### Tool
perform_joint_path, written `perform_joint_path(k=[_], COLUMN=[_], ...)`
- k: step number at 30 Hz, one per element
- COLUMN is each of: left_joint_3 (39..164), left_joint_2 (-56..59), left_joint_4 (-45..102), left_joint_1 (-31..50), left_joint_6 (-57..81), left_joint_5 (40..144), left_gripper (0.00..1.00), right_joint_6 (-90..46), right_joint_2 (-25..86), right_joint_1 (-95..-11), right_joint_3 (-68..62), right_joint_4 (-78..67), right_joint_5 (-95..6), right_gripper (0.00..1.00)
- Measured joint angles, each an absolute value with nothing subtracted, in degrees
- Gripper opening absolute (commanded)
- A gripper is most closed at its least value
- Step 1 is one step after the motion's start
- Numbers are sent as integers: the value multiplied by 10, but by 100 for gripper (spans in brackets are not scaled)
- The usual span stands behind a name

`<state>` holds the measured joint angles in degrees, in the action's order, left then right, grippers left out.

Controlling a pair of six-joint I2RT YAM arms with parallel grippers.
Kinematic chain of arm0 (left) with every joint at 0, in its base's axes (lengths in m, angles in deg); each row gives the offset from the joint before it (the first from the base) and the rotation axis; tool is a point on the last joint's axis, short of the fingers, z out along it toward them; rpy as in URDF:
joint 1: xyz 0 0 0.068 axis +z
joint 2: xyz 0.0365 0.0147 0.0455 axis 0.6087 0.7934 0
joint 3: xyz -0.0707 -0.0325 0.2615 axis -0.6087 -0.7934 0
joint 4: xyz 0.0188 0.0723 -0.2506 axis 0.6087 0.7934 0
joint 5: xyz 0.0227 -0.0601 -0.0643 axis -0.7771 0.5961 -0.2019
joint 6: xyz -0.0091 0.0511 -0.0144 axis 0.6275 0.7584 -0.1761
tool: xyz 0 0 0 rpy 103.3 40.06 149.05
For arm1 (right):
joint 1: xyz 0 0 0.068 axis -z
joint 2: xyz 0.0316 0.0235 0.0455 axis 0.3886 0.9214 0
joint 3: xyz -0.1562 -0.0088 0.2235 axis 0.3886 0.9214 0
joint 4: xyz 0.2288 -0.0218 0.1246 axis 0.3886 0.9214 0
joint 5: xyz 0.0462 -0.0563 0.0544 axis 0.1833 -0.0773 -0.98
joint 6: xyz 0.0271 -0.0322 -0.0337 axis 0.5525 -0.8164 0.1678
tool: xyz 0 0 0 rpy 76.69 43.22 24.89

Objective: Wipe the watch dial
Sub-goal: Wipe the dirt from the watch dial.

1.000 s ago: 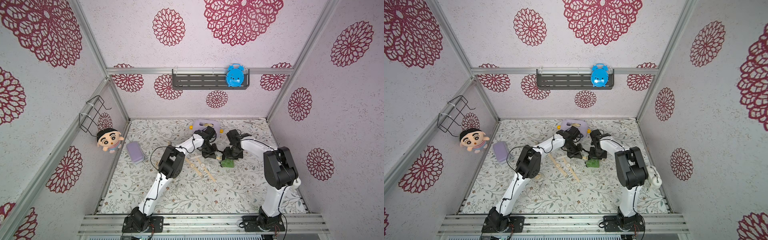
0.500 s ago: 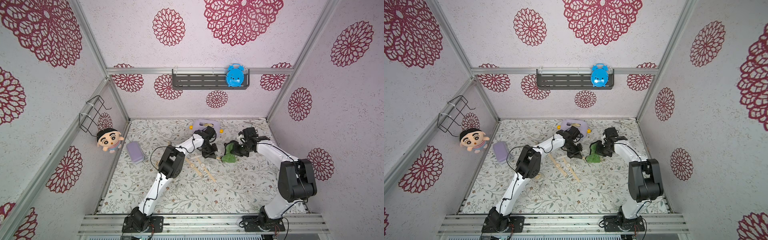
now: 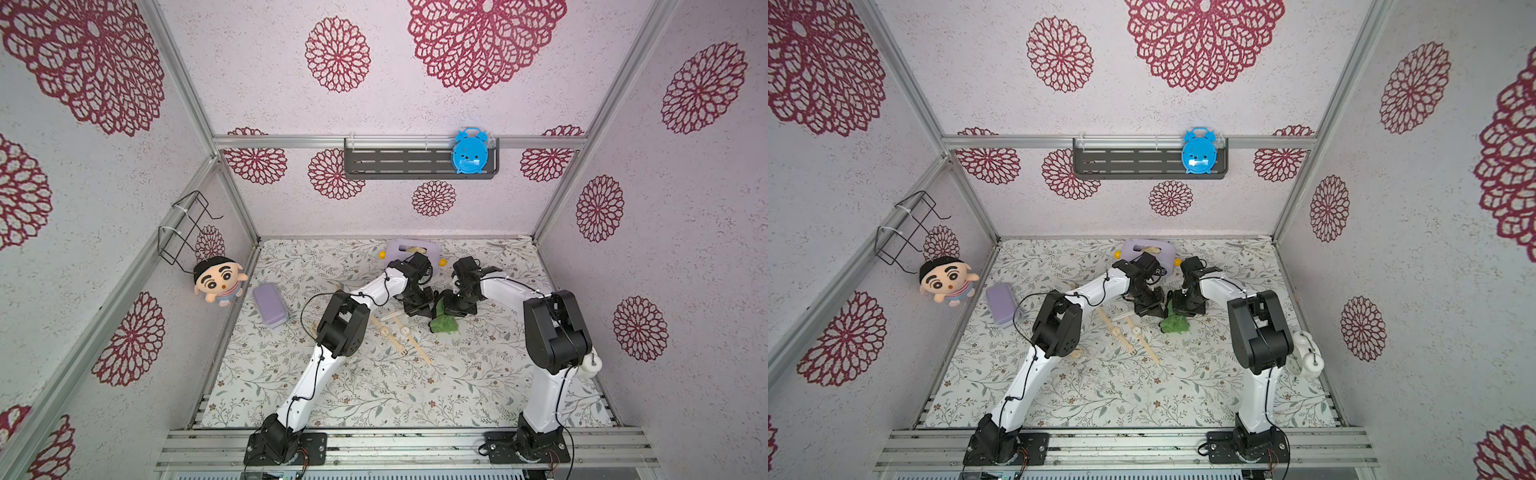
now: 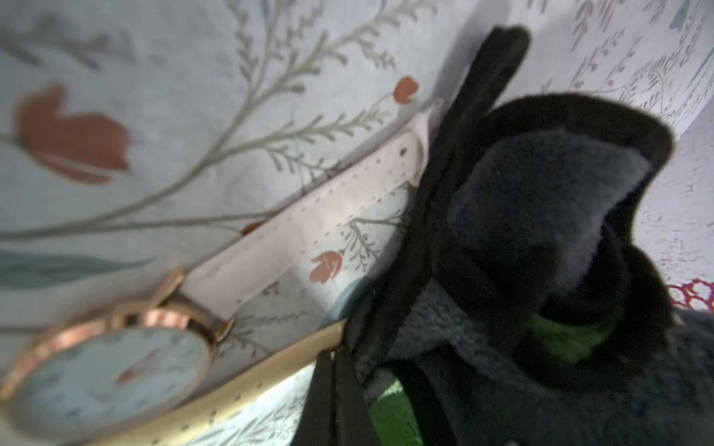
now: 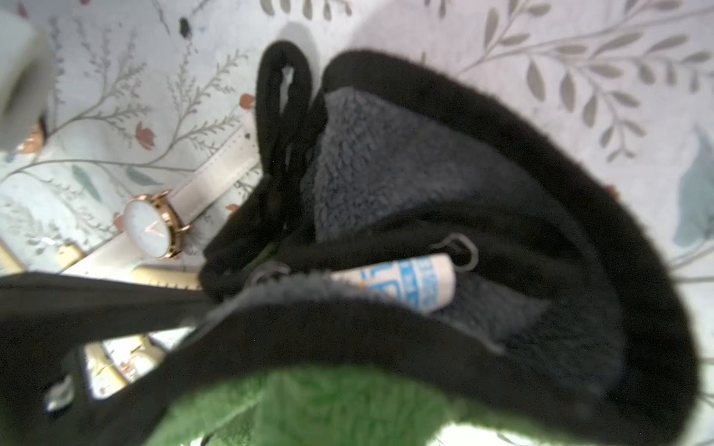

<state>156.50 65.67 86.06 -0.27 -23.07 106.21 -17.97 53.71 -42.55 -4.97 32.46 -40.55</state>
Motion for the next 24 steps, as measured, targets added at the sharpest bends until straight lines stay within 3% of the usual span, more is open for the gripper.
perform_joint_path(k=[15,24], left_joint_3=[1565,1565], left_joint_2=[657,657], left_joint_4=[860,860], left_joint_1=[-2,-2], left_joint_6=[-233,-236], left_joint_5=[1063,1063], left_gripper=[0,0], right_joint_6=[-183,-228], right_joint_2=[580,518], right_joint_1=[-450,-388], right_joint_3=[-117,-68], right_joint_4=[409,387], right_joint_5=[-237,-305], right_gripper=[0,0])
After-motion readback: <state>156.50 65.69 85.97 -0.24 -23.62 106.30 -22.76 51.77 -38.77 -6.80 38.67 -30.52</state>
